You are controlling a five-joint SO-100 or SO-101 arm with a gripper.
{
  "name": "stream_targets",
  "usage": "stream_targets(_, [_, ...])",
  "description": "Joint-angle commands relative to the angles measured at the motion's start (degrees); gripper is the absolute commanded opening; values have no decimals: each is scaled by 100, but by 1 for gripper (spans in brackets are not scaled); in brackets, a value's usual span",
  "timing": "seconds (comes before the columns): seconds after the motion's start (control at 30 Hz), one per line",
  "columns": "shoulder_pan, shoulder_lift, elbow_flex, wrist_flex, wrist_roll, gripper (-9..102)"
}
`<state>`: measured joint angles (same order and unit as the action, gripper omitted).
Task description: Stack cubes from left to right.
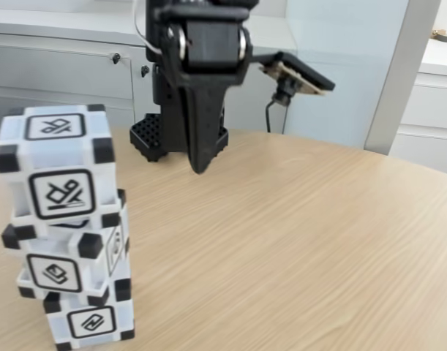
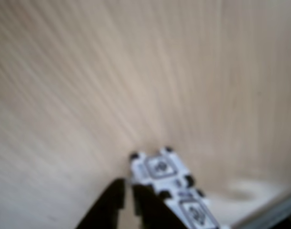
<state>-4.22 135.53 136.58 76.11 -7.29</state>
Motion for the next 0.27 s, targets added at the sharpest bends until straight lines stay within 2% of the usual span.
stream_targets(0.0, [88, 35, -18, -88, -62, 0])
stream_targets(0.23, [97, 35, -18, -88, -220, 0])
